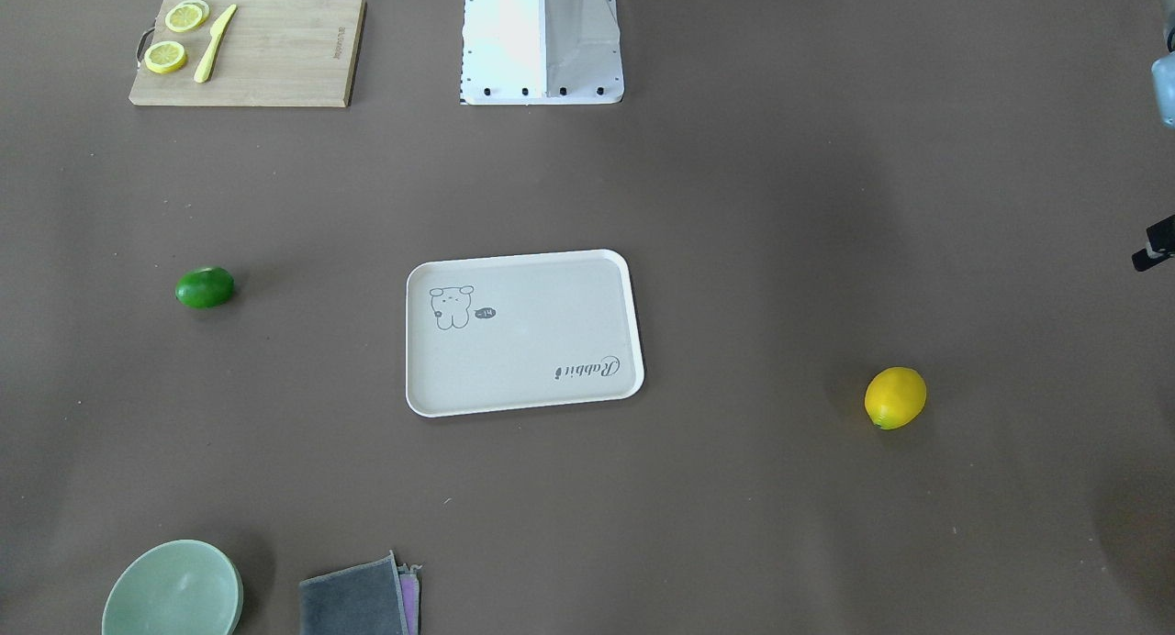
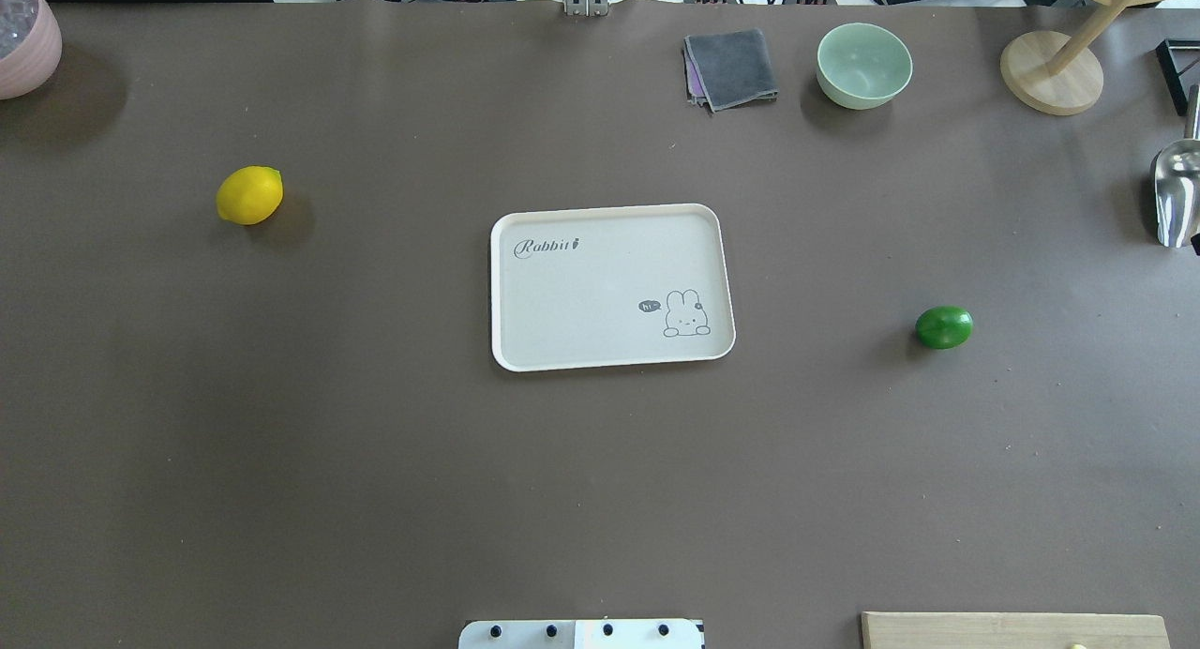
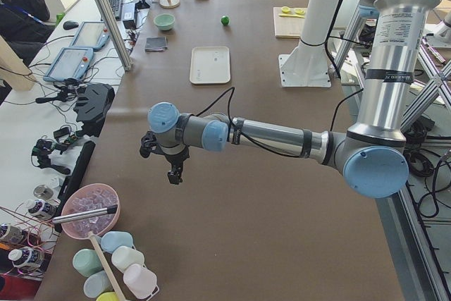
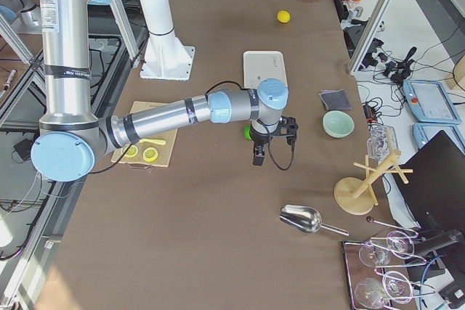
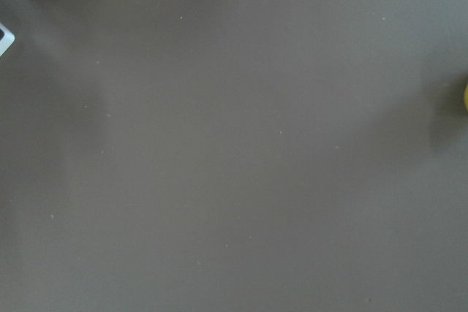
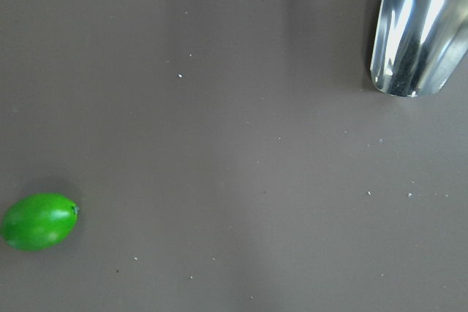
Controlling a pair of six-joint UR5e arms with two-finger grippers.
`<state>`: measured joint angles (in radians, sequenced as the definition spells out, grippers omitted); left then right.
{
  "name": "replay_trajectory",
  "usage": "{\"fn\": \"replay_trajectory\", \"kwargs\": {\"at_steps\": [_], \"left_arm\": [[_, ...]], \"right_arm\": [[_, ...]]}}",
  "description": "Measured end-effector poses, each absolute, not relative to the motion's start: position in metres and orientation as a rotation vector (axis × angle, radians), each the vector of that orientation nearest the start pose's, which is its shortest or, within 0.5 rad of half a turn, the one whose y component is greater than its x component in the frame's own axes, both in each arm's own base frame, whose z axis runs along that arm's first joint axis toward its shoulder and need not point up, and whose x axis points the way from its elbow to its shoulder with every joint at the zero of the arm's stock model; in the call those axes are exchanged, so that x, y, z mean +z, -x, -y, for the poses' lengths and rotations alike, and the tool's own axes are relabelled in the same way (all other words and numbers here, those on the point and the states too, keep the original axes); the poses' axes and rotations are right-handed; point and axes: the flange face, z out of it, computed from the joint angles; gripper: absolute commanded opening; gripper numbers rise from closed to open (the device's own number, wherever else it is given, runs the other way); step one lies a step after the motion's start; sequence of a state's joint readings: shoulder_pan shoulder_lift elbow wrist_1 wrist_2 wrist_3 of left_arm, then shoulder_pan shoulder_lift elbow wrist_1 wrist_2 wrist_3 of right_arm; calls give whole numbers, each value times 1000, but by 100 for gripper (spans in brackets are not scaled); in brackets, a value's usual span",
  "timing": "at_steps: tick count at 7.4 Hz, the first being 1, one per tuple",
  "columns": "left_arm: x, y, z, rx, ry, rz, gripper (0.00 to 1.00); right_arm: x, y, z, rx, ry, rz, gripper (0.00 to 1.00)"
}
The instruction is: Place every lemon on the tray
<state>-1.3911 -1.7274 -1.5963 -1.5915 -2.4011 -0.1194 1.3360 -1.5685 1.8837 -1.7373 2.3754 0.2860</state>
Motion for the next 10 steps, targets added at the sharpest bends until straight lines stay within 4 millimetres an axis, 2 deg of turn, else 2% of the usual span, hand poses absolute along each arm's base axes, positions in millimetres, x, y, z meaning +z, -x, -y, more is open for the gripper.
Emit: {"fn": "replay_trajectory", "kwargs": {"at_steps": [2, 3, 4, 5, 6, 7, 10], "left_arm": [[515, -134, 598, 228, -41, -851, 99], [504, -173, 610, 272, -44, -829, 99], [501, -209, 613, 309, -61, -800, 99], [507, -239, 614, 337, -87, -789, 98], [516, -262, 615, 369, -132, -800, 98], [521, -276, 615, 402, -182, -821, 98], [496, -287, 613, 454, -245, -887, 98]], "right_arm": [[489, 123, 497, -26, 116, 801, 100], [479, 156, 501, -43, 135, 792, 100], [472, 181, 503, -55, 148, 781, 100], [465, 201, 503, -60, 153, 773, 100], [460, 213, 503, -61, 151, 771, 100], [457, 219, 503, -60, 147, 773, 100], [455, 223, 503, -60, 144, 775, 100]]}}
